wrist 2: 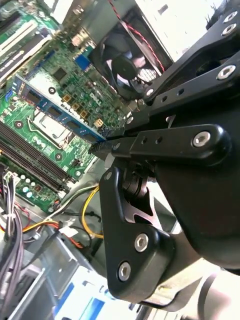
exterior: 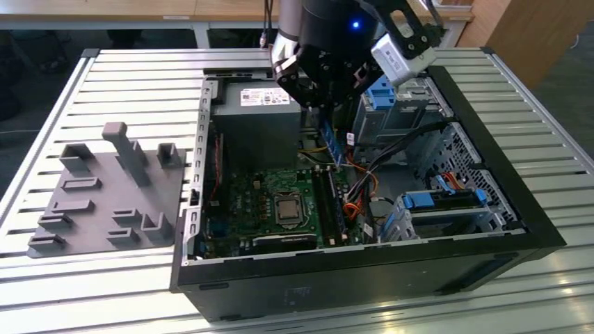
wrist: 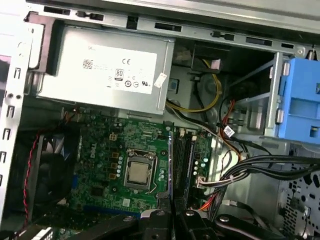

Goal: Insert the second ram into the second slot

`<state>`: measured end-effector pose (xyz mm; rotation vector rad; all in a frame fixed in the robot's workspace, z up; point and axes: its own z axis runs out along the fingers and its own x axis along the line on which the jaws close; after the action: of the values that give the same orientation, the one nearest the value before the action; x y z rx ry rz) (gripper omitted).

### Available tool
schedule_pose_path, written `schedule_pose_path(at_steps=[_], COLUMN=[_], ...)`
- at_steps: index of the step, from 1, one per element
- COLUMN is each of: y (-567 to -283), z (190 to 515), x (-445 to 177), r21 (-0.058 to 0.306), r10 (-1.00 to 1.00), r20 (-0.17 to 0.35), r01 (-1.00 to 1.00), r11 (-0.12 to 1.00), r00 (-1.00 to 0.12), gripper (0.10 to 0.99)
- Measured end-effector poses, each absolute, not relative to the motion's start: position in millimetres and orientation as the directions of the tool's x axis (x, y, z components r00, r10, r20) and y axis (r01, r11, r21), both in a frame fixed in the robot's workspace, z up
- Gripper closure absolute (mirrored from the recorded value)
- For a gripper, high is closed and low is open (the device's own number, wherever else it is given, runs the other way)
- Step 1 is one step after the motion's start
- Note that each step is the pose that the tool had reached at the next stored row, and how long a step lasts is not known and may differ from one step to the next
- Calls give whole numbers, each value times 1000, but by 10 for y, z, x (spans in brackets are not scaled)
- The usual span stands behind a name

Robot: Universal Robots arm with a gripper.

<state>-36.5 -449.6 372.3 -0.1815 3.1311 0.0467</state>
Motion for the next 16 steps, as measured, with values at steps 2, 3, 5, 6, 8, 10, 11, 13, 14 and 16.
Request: schedule_pose_path(at_steps=[2, 3, 5, 6, 8, 10, 11, 13, 14, 16], y=[-4496, -4497, -4497, -4496, -4496, -4496, -4496, -4496, -4496, -4496], z=[3717, 3712, 3698, 3689, 3666, 3634, 3615, 3578, 3560, 3525], x=[-365, -365, -365, -365, -365, -365, -365, -365, -365, -366], r21=[29, 29, 29, 29, 29, 29, 29, 29, 29, 29], r10=[-79, -61, -27, -12, 5, 6, 7, 5, 3, -5], r20=[-7, -7, -7, -7, -7, -7, -7, -7, -6, -6], r01=[-79, -61, -27, -13, 5, 6, 6, 5, 3, -5], r11=[996, 998, 999, 1000, 1000, 1000, 1000, 1000, 1000, 1000], r00=[-997, -998, -1000, -1000, -1000, -1000, -1000, -1000, -1000, -1000], gripper=[949, 949, 949, 949, 949, 949, 949, 949, 949, 949])
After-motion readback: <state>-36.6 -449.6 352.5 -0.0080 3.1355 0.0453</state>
